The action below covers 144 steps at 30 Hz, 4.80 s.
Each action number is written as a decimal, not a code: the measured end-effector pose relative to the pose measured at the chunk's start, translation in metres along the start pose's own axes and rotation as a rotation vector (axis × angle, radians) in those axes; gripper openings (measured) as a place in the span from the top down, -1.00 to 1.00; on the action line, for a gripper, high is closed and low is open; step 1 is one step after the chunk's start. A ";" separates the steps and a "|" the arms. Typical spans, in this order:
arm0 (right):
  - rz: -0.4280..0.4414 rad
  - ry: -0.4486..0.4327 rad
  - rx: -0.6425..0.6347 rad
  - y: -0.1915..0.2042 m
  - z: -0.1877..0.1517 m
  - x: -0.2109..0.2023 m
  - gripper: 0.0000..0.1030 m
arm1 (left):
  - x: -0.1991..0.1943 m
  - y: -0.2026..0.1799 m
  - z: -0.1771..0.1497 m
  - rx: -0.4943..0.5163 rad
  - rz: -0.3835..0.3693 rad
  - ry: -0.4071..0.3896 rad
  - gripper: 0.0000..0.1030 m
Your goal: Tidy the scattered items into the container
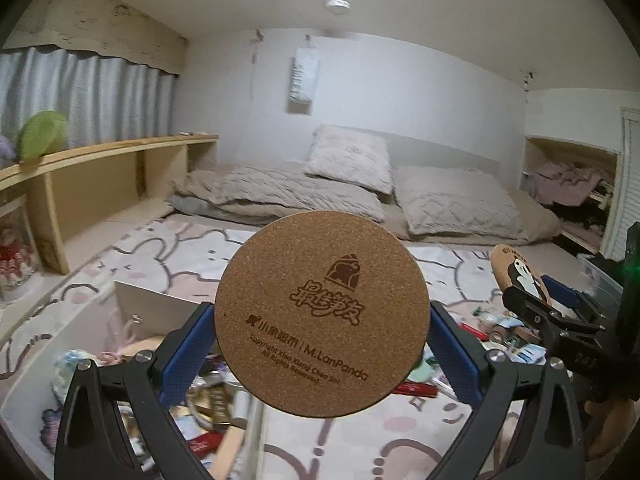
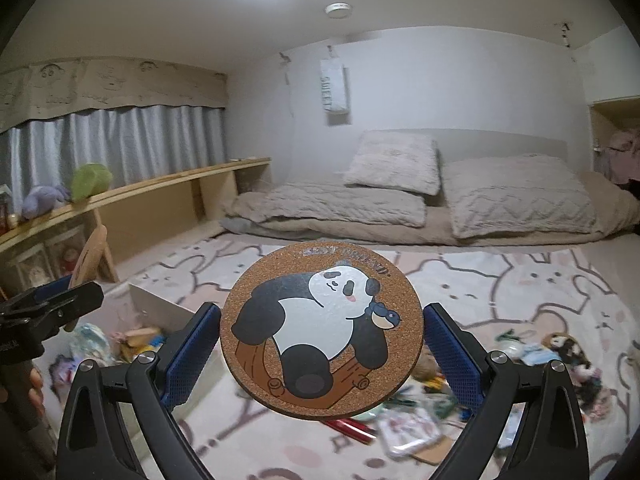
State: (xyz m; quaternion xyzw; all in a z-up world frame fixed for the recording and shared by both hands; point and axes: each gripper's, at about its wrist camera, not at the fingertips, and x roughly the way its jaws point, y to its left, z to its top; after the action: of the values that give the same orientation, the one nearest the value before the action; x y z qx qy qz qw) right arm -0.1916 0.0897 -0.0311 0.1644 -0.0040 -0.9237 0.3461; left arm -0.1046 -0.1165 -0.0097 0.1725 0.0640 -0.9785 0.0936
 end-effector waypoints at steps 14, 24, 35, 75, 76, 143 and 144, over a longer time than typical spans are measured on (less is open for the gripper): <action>0.127 -0.016 -0.085 0.078 0.014 0.017 -0.94 | -0.024 0.054 0.002 -0.062 0.134 -0.046 -0.97; 0.201 0.021 -0.142 0.125 0.010 0.040 -0.94 | -0.031 0.089 -0.001 -0.108 0.194 -0.041 -0.97; 0.275 0.106 -0.201 0.170 -0.008 0.068 -0.94 | -0.037 0.132 -0.010 -0.197 0.256 -0.025 -0.97; 0.435 0.510 -0.358 0.254 -0.073 0.142 -0.94 | -0.020 0.188 -0.035 -0.305 0.385 0.055 -0.97; 0.438 0.515 -0.355 0.253 -0.073 0.142 -0.94 | -0.019 0.188 -0.035 -0.303 0.384 0.058 -0.97; 0.372 0.425 -0.191 0.161 -0.068 0.061 -1.00 | 0.042 0.114 -0.045 -0.004 0.213 0.314 -1.00; 0.372 0.424 -0.190 0.161 -0.068 0.061 -1.00 | 0.042 0.114 -0.045 -0.002 0.215 0.315 -1.00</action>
State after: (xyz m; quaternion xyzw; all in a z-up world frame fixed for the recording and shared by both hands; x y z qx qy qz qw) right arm -0.1113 -0.0644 -0.0940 0.3170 0.1250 -0.7857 0.5163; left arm -0.1053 -0.2273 -0.0769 0.3295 0.0600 -0.9236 0.1865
